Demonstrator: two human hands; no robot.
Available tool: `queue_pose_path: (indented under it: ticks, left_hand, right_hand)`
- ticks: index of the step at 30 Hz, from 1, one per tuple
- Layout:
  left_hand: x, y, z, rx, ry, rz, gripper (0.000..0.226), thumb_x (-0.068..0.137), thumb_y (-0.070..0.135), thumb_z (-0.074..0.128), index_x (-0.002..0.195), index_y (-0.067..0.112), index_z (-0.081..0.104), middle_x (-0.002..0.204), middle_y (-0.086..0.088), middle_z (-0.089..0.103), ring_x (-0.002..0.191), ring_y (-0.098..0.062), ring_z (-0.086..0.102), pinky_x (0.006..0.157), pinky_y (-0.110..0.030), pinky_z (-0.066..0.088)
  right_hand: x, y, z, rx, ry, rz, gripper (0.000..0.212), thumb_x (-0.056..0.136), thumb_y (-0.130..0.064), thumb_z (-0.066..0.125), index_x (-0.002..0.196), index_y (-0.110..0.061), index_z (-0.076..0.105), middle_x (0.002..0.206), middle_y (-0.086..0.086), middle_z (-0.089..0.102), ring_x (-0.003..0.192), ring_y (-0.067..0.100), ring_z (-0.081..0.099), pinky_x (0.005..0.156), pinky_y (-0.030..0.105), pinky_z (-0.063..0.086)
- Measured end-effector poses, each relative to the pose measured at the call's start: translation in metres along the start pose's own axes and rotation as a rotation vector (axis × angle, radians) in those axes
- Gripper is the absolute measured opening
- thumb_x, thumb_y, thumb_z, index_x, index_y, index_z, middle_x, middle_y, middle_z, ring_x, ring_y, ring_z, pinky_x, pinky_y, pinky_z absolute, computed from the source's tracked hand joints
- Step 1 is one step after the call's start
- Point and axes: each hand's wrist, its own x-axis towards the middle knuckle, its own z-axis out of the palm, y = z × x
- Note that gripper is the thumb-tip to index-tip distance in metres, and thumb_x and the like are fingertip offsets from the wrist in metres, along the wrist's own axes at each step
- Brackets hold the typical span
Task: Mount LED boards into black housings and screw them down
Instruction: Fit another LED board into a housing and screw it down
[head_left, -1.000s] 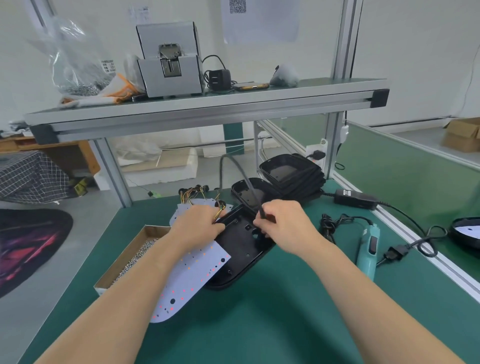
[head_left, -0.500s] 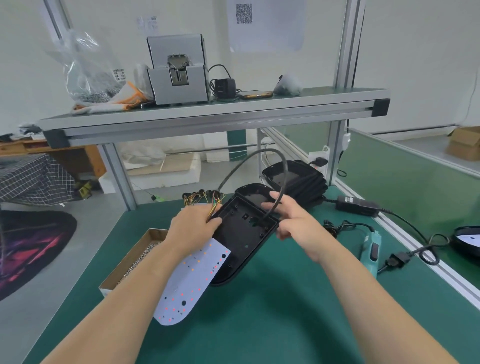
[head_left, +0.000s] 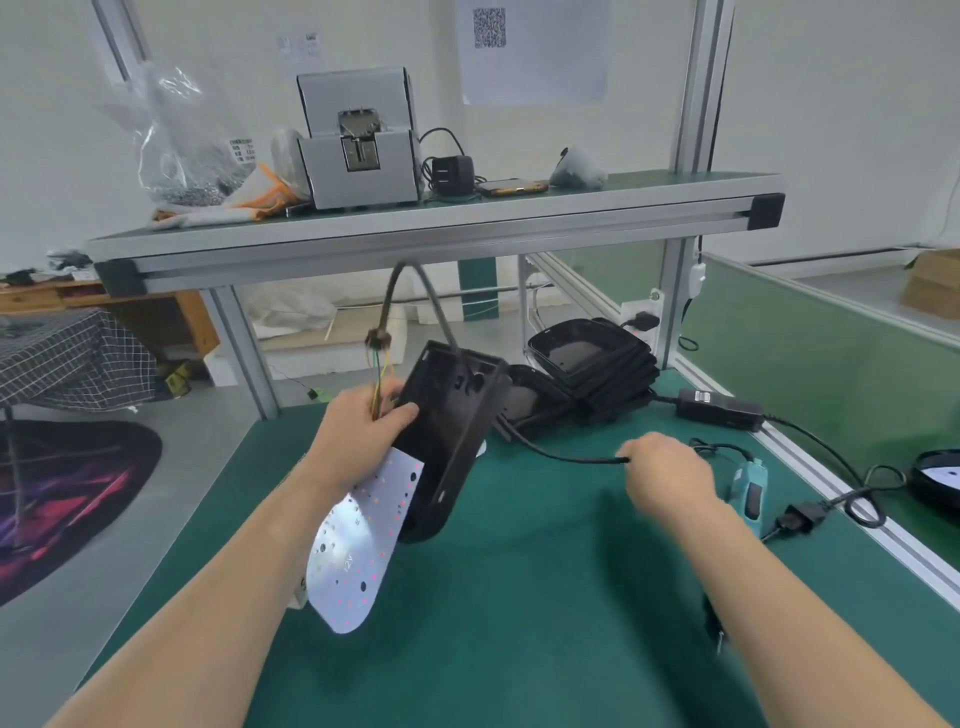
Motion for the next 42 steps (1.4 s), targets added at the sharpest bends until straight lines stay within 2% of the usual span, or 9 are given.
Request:
queue_pose_path:
  ticks: [4, 6, 8, 12, 20, 26, 31, 34, 42]
  left_hand:
    - [-0.005, 0.005, 0.009, 0.032, 0.019, 0.004, 0.034, 0.080, 0.035, 0.055, 0.107, 0.024, 0.072, 0.088, -0.017, 0.074, 0.093, -0.032, 0.068, 0.095, -0.046, 0.051]
    - [-0.005, 0.007, 0.021, 0.063, 0.013, 0.005, 0.034, 0.081, 0.037, 0.053, 0.107, 0.025, 0.070, 0.087, -0.014, 0.074, 0.091, -0.028, 0.068, 0.092, -0.045, 0.050]
    - [-0.004, 0.009, 0.034, 0.020, 0.019, -0.004, 0.029, 0.085, 0.035, 0.055, 0.108, 0.026, 0.069, 0.089, -0.008, 0.075, 0.093, -0.023, 0.069, 0.091, -0.043, 0.051]
    - [-0.007, 0.010, 0.049, -0.130, 0.117, 0.050, 0.015, 0.092, 0.020, 0.061, 0.098, 0.032, 0.066, 0.088, 0.003, 0.075, 0.090, -0.012, 0.069, 0.082, -0.034, 0.050]
    - [-0.021, 0.003, 0.045, -0.661, 0.287, 0.005, 0.018, 0.089, 0.012, 0.060, 0.100, 0.022, 0.070, 0.097, -0.004, 0.071, 0.094, -0.020, 0.063, 0.092, -0.044, 0.051]
    - [-0.036, -0.012, 0.042, -0.550, 0.364, 0.002, 0.021, 0.097, 0.009, 0.058, 0.091, 0.027, 0.067, 0.077, 0.014, 0.067, 0.070, 0.000, 0.058, 0.064, -0.011, 0.047]
    - [-0.039, -0.017, 0.045, -0.556, 0.310, -0.038, 0.017, 0.096, 0.013, 0.063, 0.094, 0.027, 0.072, 0.083, 0.000, 0.071, 0.075, -0.013, 0.061, 0.071, -0.034, 0.048]
    - [-0.042, -0.014, 0.041, -0.655, 0.344, -0.037, 0.017, 0.087, 0.018, 0.062, 0.090, 0.030, 0.074, 0.076, 0.006, 0.070, 0.070, -0.009, 0.062, 0.064, -0.026, 0.050]
    - [-0.048, -0.028, 0.034, -0.768, 0.447, -0.136, 0.034, 0.098, -0.004, 0.050, 0.089, 0.022, 0.070, 0.095, -0.027, 0.062, 0.088, -0.037, 0.056, 0.082, -0.060, 0.048]
  right_hand:
    - [-0.001, 0.002, -0.013, 0.031, -0.104, 0.035, 0.036, 0.089, -0.006, 0.050, 0.123, -0.014, 0.055, 0.138, 0.008, 0.046, 0.114, 0.030, 0.059, 0.085, 0.036, 0.049]
    - [-0.004, -0.015, -0.020, 0.303, -0.156, -0.151, 0.060, 0.088, -0.010, 0.056, 0.145, -0.023, 0.046, 0.145, -0.001, 0.048, 0.108, 0.008, 0.062, 0.083, 0.022, 0.050]
    - [-0.017, -0.040, -0.032, 0.662, -0.193, -0.355, 0.058, 0.085, -0.012, 0.067, 0.138, -0.033, 0.054, 0.119, -0.021, 0.062, 0.071, -0.017, 0.055, 0.061, 0.004, 0.040]
    - [-0.032, -0.069, -0.041, 0.916, 0.026, -0.465, 0.015, 0.091, -0.024, 0.053, 0.082, -0.020, 0.063, 0.066, -0.012, 0.068, 0.051, -0.001, 0.062, 0.051, 0.014, 0.042]
    - [-0.015, -0.038, -0.038, 1.256, 0.192, 0.019, 0.046, 0.105, -0.034, 0.046, 0.069, -0.012, 0.064, 0.074, 0.004, 0.074, 0.040, 0.017, 0.054, 0.053, 0.026, 0.036]
    - [-0.008, 0.003, -0.049, 1.399, 0.248, 0.245, 0.039, 0.106, -0.035, 0.046, 0.097, -0.014, 0.077, 0.061, -0.003, 0.040, 0.053, 0.014, 0.040, 0.056, 0.029, 0.038]
    - [-0.016, -0.014, -0.079, 1.796, 0.305, 0.202, 0.039, 0.108, -0.023, 0.045, 0.082, -0.006, 0.069, 0.073, 0.004, 0.057, 0.047, 0.004, 0.052, 0.047, 0.018, 0.049]
    - [-0.021, -0.031, -0.106, 1.940, 0.279, 0.076, 0.032, 0.107, -0.015, 0.046, 0.086, -0.003, 0.067, 0.076, 0.004, 0.070, 0.052, 0.011, 0.063, 0.045, 0.017, 0.046]
    - [0.002, -0.084, -0.118, 2.305, 0.182, -0.105, 0.027, 0.107, -0.005, 0.041, 0.093, 0.005, 0.062, 0.091, 0.017, 0.068, 0.073, 0.025, 0.075, 0.075, 0.026, 0.061]
